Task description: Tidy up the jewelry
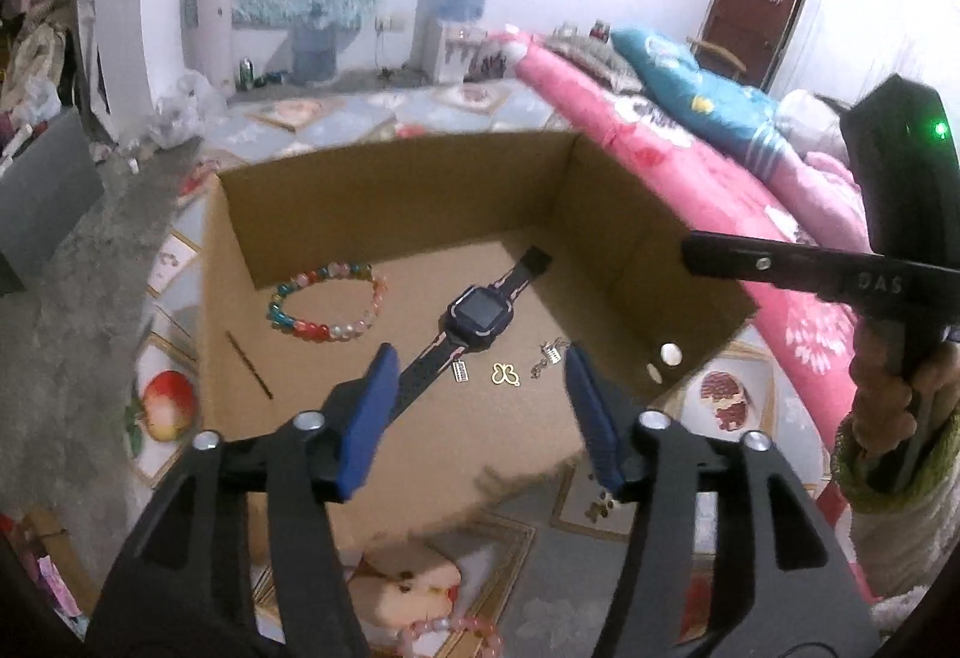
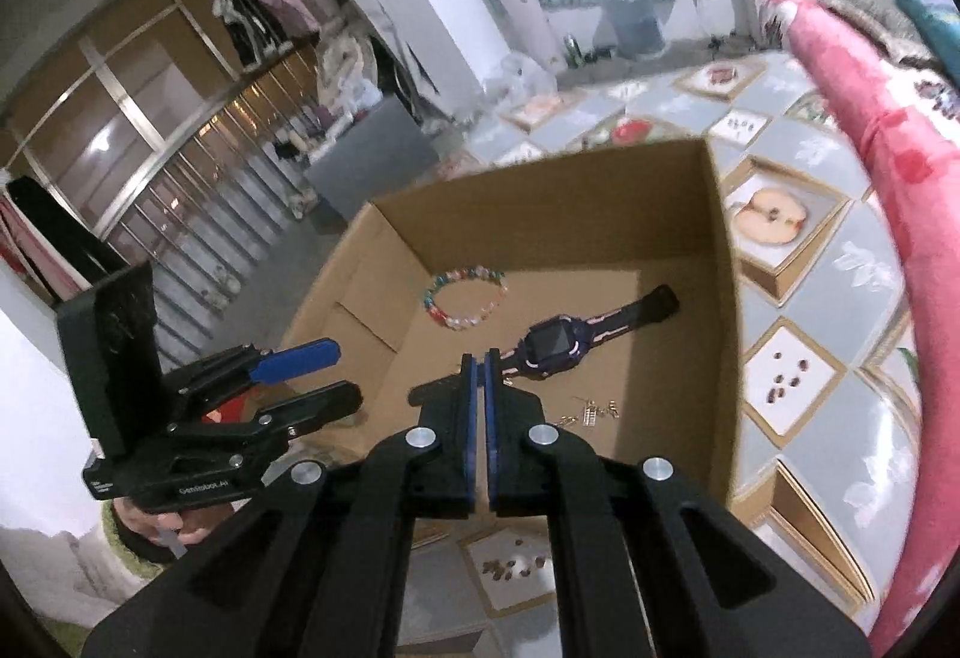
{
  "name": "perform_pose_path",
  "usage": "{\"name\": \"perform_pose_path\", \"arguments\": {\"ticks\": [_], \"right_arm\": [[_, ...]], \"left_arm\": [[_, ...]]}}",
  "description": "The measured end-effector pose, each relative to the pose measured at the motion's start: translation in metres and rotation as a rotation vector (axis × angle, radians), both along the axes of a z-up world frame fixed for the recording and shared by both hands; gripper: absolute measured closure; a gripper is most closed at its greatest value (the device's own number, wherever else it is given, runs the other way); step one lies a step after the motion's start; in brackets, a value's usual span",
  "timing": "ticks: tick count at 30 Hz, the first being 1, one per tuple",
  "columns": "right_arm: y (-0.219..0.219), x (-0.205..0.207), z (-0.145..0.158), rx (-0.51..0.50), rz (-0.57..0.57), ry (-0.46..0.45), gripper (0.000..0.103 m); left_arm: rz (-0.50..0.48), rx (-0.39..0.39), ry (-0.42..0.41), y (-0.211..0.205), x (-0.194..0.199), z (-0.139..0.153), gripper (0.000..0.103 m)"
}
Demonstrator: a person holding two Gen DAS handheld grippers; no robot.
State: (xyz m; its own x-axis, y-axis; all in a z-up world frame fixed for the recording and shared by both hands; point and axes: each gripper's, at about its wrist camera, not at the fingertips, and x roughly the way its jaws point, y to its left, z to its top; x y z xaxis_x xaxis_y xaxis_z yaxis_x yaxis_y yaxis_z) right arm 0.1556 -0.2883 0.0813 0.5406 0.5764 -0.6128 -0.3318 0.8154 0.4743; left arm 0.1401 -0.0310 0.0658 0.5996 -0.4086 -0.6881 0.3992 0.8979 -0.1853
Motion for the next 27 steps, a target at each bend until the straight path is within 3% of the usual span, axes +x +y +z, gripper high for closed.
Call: {"name": "perform_pose_path", "arguments": {"ticks": [3,4,6,9,12,15,19,25,27], "right_arm": [[-0.012,-0.039,0.02,-0.005,-0.021,-0.09,0.06],[-0.014,-0.048,0.023,-0.009,-0.022,-0.109,0.058],[-0.016,-0.074,0.026,-0.036,-0.028,-0.139,0.043],[-0.013,-0.098,0.011,-0.089,-0.034,-0.11,0.032],[-0.002,-0.106,-0.021,-0.12,-0.037,-0.016,0.027],[0.019,-0.107,-0.069,-0.27,-0.081,0.11,0.027],[0.039,-0.105,-0.11,-0.373,-0.09,0.183,0.027],[0.054,-0.104,-0.127,-0.535,-0.079,0.179,0.009],[0.05,-0.102,-0.128,-0.527,-0.082,0.19,0.006]], "left_arm": [[0.01,-0.014,-0.057,0.012,-0.026,0.014,0.033],[0.013,-0.019,-0.072,0.017,-0.035,0.016,0.03],[0.025,-0.018,-0.091,0.027,-0.054,0.019,0.024],[0.047,0.007,-0.089,0.038,-0.073,0.014,0.019],[0.08,0.056,-0.049,0.046,-0.09,-0.005,0.019],[0.099,0.101,0.032,0.045,-0.102,-0.035,0.019],[0.125,0.173,0.108,0.041,-0.11,-0.071,0.019],[0.126,0.218,0.197,0.035,-0.115,-0.108,0.019],[0.134,0.246,0.209,0.033,-0.115,-0.115,0.018]]}}
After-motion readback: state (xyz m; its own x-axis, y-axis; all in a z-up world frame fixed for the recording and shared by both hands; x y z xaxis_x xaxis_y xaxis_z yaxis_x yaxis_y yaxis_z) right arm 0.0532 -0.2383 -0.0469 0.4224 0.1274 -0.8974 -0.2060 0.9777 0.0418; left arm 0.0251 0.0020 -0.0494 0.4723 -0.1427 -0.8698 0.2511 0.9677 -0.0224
